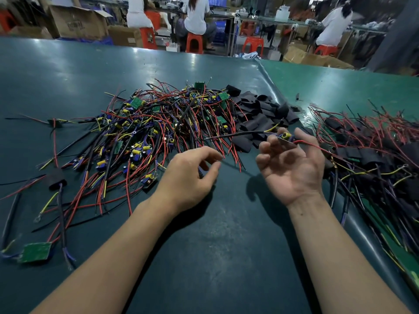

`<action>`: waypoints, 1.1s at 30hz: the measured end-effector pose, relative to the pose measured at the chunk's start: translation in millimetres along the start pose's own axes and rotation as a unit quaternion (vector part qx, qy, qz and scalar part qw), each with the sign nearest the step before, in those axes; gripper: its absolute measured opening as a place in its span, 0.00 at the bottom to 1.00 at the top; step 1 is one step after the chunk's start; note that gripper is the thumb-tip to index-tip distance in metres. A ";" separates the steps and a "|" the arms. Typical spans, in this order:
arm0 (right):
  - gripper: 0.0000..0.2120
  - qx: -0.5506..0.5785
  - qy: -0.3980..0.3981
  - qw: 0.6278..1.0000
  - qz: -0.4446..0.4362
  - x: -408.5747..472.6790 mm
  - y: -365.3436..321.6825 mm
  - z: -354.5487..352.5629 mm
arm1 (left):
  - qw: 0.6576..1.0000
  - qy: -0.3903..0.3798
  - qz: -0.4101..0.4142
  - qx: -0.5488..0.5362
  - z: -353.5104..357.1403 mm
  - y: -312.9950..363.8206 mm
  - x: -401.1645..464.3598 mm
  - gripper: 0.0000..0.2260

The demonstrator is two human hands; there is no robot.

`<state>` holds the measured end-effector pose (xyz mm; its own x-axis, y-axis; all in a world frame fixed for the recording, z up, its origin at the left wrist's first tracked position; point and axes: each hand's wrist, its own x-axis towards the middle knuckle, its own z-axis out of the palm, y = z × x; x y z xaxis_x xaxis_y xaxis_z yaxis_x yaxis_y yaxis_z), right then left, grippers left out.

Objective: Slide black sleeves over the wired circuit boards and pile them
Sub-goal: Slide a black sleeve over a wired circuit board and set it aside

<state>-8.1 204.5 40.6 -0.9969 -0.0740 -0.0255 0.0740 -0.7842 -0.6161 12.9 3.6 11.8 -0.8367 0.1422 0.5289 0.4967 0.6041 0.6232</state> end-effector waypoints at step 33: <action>0.19 -0.572 0.126 0.763 -0.273 20.6 12.9 -28.1 | 1.000 -0.016 -0.015 0.001 -2.8 -0.6 -1.0 0.04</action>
<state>-28.4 210.2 10.0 -0.8554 0.3049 0.4187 -0.2812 0.4055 -0.8698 14.1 0.9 12.5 -0.8580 0.1487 0.4916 0.4710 0.6095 0.6377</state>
